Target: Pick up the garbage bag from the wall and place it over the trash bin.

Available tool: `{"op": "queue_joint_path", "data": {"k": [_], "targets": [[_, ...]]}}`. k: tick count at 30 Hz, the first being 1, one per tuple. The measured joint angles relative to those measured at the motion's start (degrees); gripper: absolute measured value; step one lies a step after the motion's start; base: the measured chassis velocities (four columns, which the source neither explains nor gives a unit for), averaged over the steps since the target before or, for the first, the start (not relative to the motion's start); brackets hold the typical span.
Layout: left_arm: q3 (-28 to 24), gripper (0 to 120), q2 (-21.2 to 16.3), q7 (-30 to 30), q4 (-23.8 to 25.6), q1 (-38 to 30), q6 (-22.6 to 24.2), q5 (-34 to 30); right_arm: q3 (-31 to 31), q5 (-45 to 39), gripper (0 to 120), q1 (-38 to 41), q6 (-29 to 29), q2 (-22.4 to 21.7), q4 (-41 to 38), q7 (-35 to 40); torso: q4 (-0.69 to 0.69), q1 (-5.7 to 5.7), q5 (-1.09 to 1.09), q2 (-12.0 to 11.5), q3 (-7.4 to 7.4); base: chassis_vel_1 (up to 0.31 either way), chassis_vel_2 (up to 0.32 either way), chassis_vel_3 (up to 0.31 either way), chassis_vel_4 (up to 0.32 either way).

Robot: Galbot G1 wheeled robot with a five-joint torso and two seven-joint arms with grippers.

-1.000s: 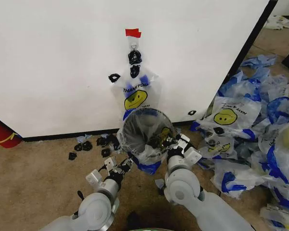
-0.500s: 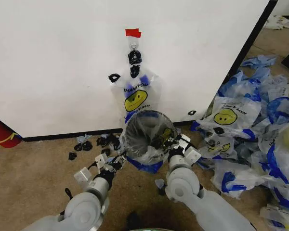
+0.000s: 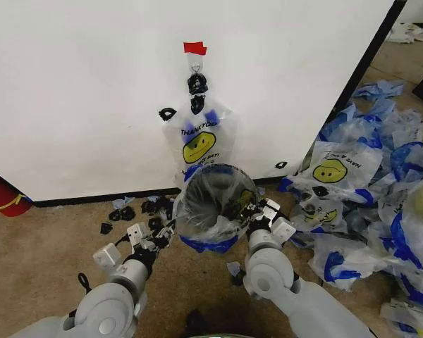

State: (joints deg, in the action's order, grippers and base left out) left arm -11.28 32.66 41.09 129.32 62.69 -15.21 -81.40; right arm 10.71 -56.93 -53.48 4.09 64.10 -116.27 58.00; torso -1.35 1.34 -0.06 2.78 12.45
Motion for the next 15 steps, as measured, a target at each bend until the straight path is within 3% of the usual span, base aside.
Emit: {"op": "queue_joint_path", "data": {"k": [9, 15], "targets": [[0.62, 50, -0.06, 1.46, 0.07, 1.97, 0.34, 0.77, -0.98, 0.25, 0, 0.27, -0.10, -0.02, 1.21, 0.03, 0.00, 0.00, 0.00, 0.00, 0.00, 0.000, 0.000, 0.000, 0.000], [3.87, 50, -0.28, 2.40, 0.47, 3.33, 0.86, 2.15, -0.96, 0.30, 0, -0.22, -0.14, -0.04, 1.28, 0.08, 0.00, 0.00, 0.01, 0.00, 0.00, 0.000, 0.000, 0.000, 0.000]]}}
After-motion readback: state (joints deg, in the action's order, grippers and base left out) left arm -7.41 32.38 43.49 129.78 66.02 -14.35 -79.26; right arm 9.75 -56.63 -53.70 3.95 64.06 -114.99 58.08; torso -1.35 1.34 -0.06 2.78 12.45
